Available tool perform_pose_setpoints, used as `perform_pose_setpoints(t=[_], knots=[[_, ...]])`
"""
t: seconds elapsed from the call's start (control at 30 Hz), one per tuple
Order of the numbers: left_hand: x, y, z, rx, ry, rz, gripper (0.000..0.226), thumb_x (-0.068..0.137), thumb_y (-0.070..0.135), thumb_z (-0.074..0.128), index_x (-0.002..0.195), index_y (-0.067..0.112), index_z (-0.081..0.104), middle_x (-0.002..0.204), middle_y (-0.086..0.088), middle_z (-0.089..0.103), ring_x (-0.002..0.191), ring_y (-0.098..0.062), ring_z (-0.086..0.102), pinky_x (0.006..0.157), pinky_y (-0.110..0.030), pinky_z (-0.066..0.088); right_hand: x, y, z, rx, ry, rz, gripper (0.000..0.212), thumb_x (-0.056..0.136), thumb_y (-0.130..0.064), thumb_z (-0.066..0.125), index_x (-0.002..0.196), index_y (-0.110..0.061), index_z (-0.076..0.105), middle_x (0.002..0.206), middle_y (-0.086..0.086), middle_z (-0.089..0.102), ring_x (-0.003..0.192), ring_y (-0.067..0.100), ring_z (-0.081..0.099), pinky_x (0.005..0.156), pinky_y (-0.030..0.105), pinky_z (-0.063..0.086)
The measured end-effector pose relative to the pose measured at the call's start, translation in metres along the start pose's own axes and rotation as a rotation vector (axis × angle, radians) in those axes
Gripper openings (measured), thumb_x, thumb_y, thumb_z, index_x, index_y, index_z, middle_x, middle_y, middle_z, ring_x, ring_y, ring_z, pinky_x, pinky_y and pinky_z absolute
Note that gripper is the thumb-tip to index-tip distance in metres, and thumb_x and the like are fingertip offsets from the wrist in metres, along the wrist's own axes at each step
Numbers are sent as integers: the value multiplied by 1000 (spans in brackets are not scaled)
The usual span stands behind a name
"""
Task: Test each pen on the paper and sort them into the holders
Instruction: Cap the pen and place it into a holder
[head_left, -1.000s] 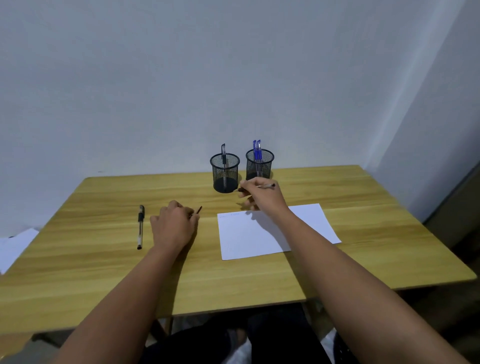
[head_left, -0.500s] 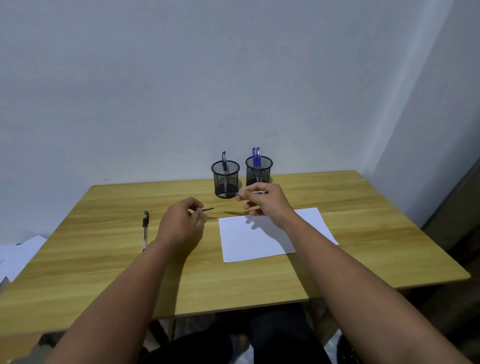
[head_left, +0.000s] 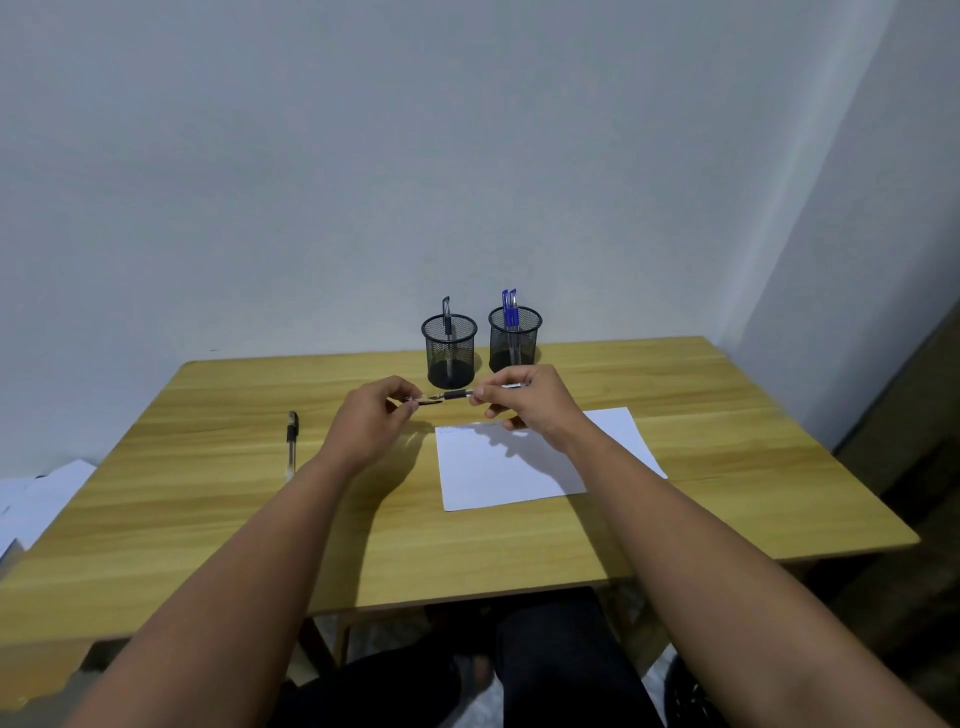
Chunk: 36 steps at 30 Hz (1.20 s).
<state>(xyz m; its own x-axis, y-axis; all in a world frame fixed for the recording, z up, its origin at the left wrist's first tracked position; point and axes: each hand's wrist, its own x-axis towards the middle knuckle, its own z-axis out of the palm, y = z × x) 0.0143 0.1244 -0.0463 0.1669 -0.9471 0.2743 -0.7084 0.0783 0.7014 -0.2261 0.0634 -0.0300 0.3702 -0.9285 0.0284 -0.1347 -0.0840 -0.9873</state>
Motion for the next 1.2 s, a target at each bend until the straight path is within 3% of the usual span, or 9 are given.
perform_pose_setpoints(t=[0.2, 0.3, 0.53, 0.6, 0.8, 0.93, 1.0, 1.1, 1.2], knots=[[0, 10, 1, -58, -46, 14, 9, 96, 19, 68, 98, 22, 76, 93, 7, 74, 82, -11, 65, 69, -26, 50, 0, 1, 3, 5, -14, 10, 6, 91, -15, 85, 95, -11, 83, 98, 13, 83, 68, 10, 69, 54, 20, 50], [1, 17, -2, -331, -10, -74, 11, 96, 13, 67, 101, 17, 77, 91, -1, 75, 73, -5, 63, 70, -22, 48, 0, -1, 2, 6, -38, 24, 9, 91, -13, 84, 100, -10, 83, 98, 12, 83, 63, 9, 67, 54, 19, 48], [14, 33, 7, -529, 77, -192, 20, 102, 14, 58, 115, 15, 74, 92, 5, 72, 66, 2, 67, 66, -20, 48, 9, 5, 10, -12, -27, -11, 10, 95, -10, 80, 104, -14, 82, 78, 0, 77, 49, 4, 42, 48, 18, 36], [17, 34, 14, -484, 111, -183, 21, 102, 15, 57, 115, 14, 74, 94, 2, 73, 68, -2, 67, 64, -17, 49, 11, 8, 13, -26, 17, -31, 11, 95, -10, 80, 106, -10, 82, 77, 1, 76, 46, 1, 45, 49, 18, 37], [27, 32, 23, -308, 133, -114, 24, 101, 15, 57, 114, 12, 76, 95, -6, 77, 83, -12, 69, 78, -26, 52, 11, 12, 19, -66, 91, -99, 11, 96, -6, 78, 106, -1, 80, 80, 11, 74, 48, -4, 53, 51, 15, 42], [38, 33, 15, -289, 15, -47, 27, 102, 18, 56, 124, 14, 71, 94, -1, 76, 85, -7, 70, 85, -26, 55, 28, 7, 7, -296, -49, -59, 9, 94, -8, 80, 102, -2, 80, 85, 13, 81, 72, 13, 72, 70, 30, 58], [46, 31, 14, -347, 18, -62, 31, 101, 20, 57, 131, 17, 66, 99, -2, 77, 90, -16, 72, 90, -34, 53, 42, -1, 0, -462, -82, -57, 3, 93, -12, 81, 90, -13, 80, 81, 5, 81, 64, 11, 68, 66, 30, 56], [58, 24, 18, -326, 118, -138, 44, 96, 13, 55, 140, 20, 57, 113, -2, 73, 91, -18, 67, 86, -38, 53, 67, -21, -9, -490, 75, -111, 4, 91, -14, 83, 91, -12, 80, 72, -8, 70, 59, -4, 58, 66, 21, 46], [69, 15, 27, -213, 111, -200, 61, 92, 18, 64, 150, 22, 45, 133, -4, 63, 108, -18, 61, 94, -37, 52, 92, -45, -13, -436, 207, -159, 8, 91, -17, 84, 94, -10, 81, 78, -6, 70, 69, 3, 61, 69, 18, 47]])
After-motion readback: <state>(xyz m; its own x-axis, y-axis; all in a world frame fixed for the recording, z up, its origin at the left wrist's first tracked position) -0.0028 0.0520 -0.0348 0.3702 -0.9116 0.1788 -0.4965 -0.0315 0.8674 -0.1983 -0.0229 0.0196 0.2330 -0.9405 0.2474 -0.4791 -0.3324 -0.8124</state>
